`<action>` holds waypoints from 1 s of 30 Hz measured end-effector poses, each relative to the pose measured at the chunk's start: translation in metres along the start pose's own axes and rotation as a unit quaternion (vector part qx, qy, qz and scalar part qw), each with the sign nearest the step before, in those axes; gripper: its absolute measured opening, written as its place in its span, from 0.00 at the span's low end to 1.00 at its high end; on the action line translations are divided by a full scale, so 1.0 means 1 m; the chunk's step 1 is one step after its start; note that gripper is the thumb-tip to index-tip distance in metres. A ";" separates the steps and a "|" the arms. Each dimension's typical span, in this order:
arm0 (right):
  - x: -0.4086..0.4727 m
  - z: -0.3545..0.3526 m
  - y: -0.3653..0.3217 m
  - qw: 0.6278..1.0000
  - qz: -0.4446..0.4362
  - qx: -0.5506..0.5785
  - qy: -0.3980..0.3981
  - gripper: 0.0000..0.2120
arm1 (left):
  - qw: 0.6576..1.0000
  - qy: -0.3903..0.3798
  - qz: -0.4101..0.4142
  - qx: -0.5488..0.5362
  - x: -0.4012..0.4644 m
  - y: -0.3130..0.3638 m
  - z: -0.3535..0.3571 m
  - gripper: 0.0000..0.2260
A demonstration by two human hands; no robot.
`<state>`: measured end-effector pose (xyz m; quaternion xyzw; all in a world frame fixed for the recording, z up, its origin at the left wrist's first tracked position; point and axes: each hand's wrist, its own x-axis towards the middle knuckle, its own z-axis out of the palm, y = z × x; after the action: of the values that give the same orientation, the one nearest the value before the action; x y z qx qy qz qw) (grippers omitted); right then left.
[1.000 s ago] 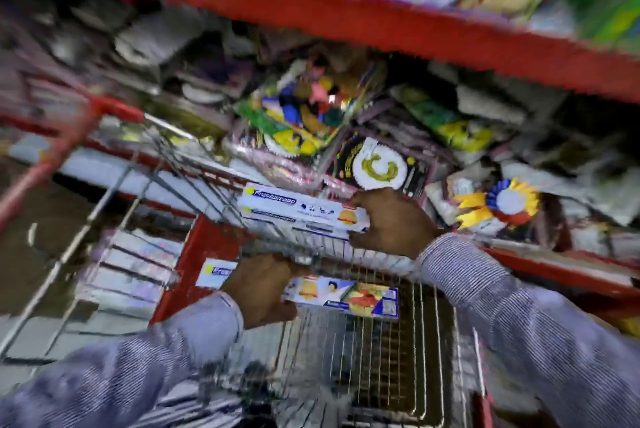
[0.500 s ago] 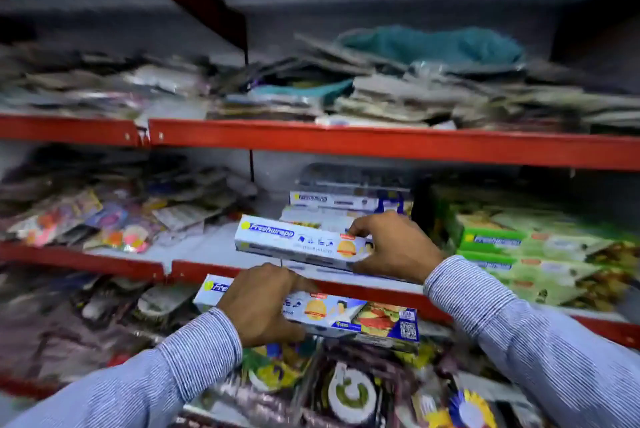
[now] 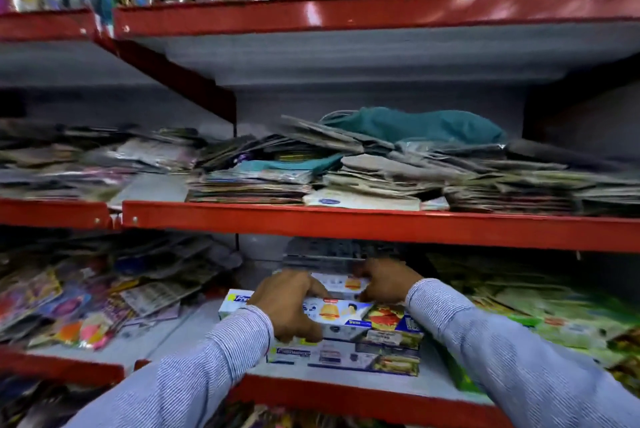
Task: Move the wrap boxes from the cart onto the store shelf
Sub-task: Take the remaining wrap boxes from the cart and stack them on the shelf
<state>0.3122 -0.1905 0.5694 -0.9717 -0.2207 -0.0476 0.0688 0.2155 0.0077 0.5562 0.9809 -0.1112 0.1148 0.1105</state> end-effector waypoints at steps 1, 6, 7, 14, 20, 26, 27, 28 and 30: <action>0.009 0.007 0.002 1.000 -0.001 0.003 -0.017 0.27 | 1.000 -0.006 -0.001 -0.004 0.008 -0.004 0.004 0.27; 0.043 0.019 0.015 0.998 -0.007 0.022 -0.064 0.27 | 1.000 -0.011 0.010 0.007 0.030 -0.014 0.018 0.26; 0.049 0.019 0.018 0.998 -0.007 0.029 -0.062 0.26 | 1.000 -0.011 0.009 0.000 0.034 -0.014 0.019 0.25; 0.070 0.013 0.032 0.999 -0.031 0.000 -0.043 0.27 | 1.000 -0.007 0.019 -0.002 0.073 -0.024 0.036 0.28; 0.072 0.016 0.053 0.998 -0.011 0.054 -0.019 0.14 | 0.998 0.011 0.017 -0.061 0.098 -0.026 0.048 0.24; 0.058 0.003 0.065 0.997 -0.023 0.063 -0.028 0.14 | 0.992 0.059 0.033 -0.103 0.108 -0.026 0.065 0.24; 0.054 0.001 0.066 0.998 -0.027 0.051 -0.028 0.14 | 0.991 0.068 0.038 -0.106 0.107 -0.026 0.068 0.24; 0.051 0.001 0.067 0.998 -0.030 0.042 -0.024 0.14 | 0.990 0.077 0.045 -0.106 0.107 -0.026 0.071 0.24; 0.042 0.001 0.067 0.999 -0.040 0.029 -0.015 0.14 | 0.990 0.099 0.058 -0.080 0.105 -0.027 0.077 0.23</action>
<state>0.3786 -0.2323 0.5665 -0.9603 -0.2617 -0.0297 0.0917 0.3370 -0.0059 0.5039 0.9445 -0.1657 0.2086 0.1924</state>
